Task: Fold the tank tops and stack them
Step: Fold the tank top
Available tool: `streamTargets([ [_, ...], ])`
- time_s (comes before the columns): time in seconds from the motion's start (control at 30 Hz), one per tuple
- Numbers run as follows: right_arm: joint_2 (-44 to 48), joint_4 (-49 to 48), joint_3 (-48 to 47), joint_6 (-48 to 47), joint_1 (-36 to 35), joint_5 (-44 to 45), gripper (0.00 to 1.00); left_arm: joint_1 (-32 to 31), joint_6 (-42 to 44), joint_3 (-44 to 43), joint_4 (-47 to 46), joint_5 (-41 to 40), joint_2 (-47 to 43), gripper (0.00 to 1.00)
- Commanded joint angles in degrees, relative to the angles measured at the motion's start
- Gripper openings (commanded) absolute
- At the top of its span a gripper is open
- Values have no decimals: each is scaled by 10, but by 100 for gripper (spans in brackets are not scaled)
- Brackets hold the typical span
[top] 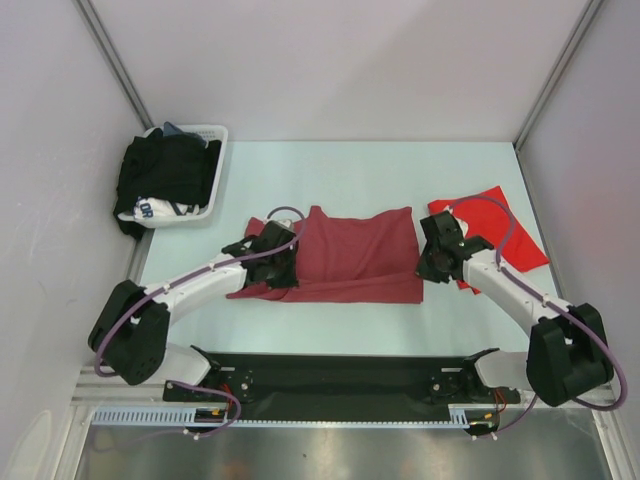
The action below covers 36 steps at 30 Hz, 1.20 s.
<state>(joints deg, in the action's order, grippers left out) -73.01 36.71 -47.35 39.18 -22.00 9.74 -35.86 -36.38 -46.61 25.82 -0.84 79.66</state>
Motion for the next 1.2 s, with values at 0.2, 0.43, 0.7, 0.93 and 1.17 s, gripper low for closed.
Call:
streamTargets([
  [0.2, -58, -43, -45, -34, 41, -10, 0, 29, 37, -65, -6, 25, 45, 0],
  [0.43, -79, -52, -60, -38, 58, -12, 0, 47, 48, -100, -2, 33, 66, 1],
  [0.7, -127, -61, -99, -45, 64, -15, 0, 73, 65, -136, -7, 39, 117, 0],
  [0.93, -195, -69, -143, -43, 78, -9, 0, 98, 72, -161, -22, 44, 171, 0],
  [1.17, -203, -92, -147, -58, 83, -18, 45, 103, 83, -169, -16, 20, 155, 46],
])
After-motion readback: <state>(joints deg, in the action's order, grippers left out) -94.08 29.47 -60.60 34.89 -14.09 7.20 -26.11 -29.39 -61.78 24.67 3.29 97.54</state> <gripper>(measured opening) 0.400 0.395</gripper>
